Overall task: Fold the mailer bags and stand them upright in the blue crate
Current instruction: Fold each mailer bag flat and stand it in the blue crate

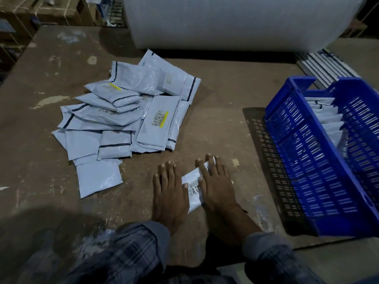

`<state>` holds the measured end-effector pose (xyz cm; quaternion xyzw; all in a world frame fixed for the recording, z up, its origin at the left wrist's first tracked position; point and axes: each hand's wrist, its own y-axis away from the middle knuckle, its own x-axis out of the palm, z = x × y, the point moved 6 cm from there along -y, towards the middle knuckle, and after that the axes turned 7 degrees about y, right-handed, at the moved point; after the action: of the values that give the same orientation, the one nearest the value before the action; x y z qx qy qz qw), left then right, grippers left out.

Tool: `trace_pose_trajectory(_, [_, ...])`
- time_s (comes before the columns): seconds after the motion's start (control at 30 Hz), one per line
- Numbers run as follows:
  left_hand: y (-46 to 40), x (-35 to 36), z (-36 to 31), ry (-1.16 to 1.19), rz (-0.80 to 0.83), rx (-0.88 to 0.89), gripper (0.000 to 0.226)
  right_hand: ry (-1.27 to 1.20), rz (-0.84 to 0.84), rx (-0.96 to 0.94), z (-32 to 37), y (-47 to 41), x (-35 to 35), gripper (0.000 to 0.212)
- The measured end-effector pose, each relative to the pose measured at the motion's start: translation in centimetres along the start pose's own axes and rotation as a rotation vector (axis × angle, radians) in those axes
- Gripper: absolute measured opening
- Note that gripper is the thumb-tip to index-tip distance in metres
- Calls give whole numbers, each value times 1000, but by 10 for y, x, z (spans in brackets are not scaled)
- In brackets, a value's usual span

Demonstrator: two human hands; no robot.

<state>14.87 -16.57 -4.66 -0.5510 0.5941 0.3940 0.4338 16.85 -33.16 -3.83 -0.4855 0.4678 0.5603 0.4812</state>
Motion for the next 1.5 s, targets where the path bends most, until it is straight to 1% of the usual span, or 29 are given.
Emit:
trace_pose_trajectory(0.13, [-19, 0, 6, -8, 14, 108, 66, 21, -81, 110, 10, 24, 1, 58])
trace_pose_trajectory(0.23, [-19, 4, 1, -48, 25, 164, 66, 17, -81, 113, 10, 28, 4, 58])
trace_pose_trajectory(0.33, [-10, 9, -6, -87, 72, 301, 68, -1, -54, 129, 7, 15, 6, 55])
trace_pose_trajectory(0.37, [-9, 7, -5, -86, 66, 330, 66, -5, -39, 140, 6, 12, 7, 55])
trace_pose_trajectory(0.43, [-15, 0, -1, -81, 38, 345, 64, 13, -24, 141, 7, 15, 9, 56])
trace_pose_trajectory(0.53, [-30, -7, 2, -89, 17, 276, 64, -15, -28, 86, 9, 34, 10, 58])
trace_pose_trajectory(0.6, [-31, -7, -1, -118, 16, 264, 66, -60, -34, 65, 8, 44, 9, 58])
trace_pose_trajectory(0.63, [-28, -6, -5, -132, 24, 292, 66, -75, -37, 62, 6, 43, 9, 58])
trace_pose_trajectory(0.77, [-9, -6, -15, -185, 32, 527, 64, -35, -10, 93, 5, 23, 10, 56])
trace_pose_trajectory(0.8, [-8, -7, -14, -182, 24, 545, 64, -22, -10, 102, 6, 21, 10, 56])
trace_pose_trajectory(0.87, [-15, -8, -10, -137, 24, 474, 66, -22, -40, 94, 8, 25, 8, 57])
trace_pose_trajectory(0.97, [-27, -7, 0, -82, 24, 236, 68, -12, -56, 48, 10, 46, 7, 59])
trace_pose_trajectory(1.03, [-25, -5, -2, -90, 18, 146, 69, -14, -63, 35, 8, 50, 5, 60])
trace_pose_trajectory(1.07, [-20, -3, -7, -88, 28, 159, 70, -8, -66, 21, 7, 47, 6, 60])
trace_pose_trajectory(1.1, [-14, -1, -12, -92, 39, 224, 69, 0, -60, 12, 7, 42, 7, 60])
trace_pose_trajectory(1.17, [-4, -1, -19, -108, 50, 407, 67, -14, -26, 34, 5, 31, 8, 60])
trace_pose_trajectory(1.2, [-4, -4, -18, -124, 44, 452, 66, -24, -18, 52, 4, 27, 9, 60])
trace_pose_trajectory(1.23, [-8, -7, -16, -135, 38, 452, 67, -29, -19, 64, 5, 28, 9, 61])
trace_pose_trajectory(1.27, [-14, -11, -12, -128, 27, 407, 67, -27, -27, 68, 7, 33, 9, 61])
trace_pose_trajectory(1.37, [-24, -12, -1, -84, -22, 143, 67, -20, -78, 53, 11, 57, 5, 62])
trace_pose_trajectory(1.4, [-24, -10, -1, -76, -37, 82, 67, -27, -89, 42, 11, 60, 2, 61])
trace_pose_trajectory(1.43, [-20, -7, -2, -63, -35, 63, 67, -26, -87, 29, 10, 58, 1, 61])
trace_pose_trajectory(1.47, [-16, -3, -5, -54, -21, 100, 67, -13, -81, 23, 8, 51, 0, 60])
trace_pose_trajectory(1.5, [-10, 3, -8, -62, -1, 194, 66, 0, -67, 37, 5, 40, 0, 59])
